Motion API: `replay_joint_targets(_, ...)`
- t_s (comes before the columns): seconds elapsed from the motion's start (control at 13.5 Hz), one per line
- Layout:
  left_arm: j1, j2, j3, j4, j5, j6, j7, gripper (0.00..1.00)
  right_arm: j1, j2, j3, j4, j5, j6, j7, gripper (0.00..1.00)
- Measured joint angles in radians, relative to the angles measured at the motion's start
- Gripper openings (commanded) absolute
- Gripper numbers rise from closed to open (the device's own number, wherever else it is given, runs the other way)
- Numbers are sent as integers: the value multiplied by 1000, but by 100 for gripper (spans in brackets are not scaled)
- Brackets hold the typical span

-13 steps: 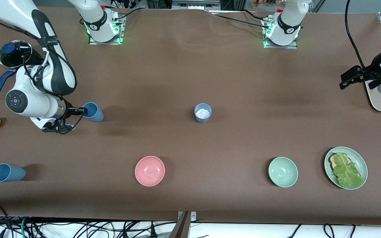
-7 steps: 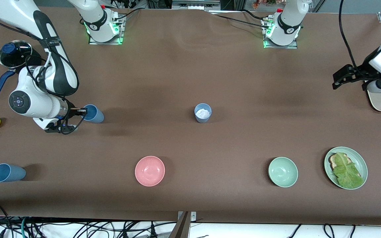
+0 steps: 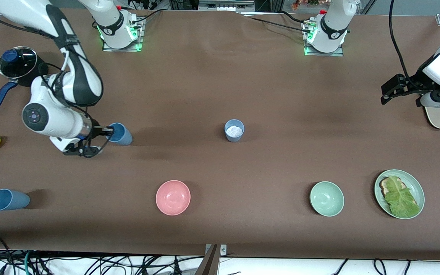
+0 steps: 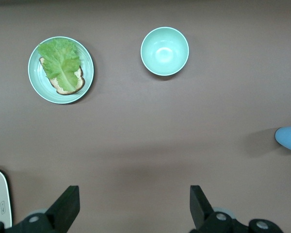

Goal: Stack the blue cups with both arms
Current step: 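Carry the blue cup with the right gripper over the placed cup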

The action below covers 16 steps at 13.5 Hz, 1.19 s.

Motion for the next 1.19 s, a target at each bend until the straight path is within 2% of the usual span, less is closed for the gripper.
replay_joint_targets(0.07,0,3,0,1,0,0,0,100,16,0,41,36,0,-14,80,0)
replay_joint_targets(0.22,0,7,-1,4,0,-4,0,100,92,0,74,92,0,-29,206,0)
replay_joint_targets(0.59,0,10,-1,5,0,-36,0,100,274,33,76,219,0,-42,440,0)
replay_joint_targets(1.19,0,11,-1,5,0,-59,0,100,463,215,77,464,0,-44,712,0)
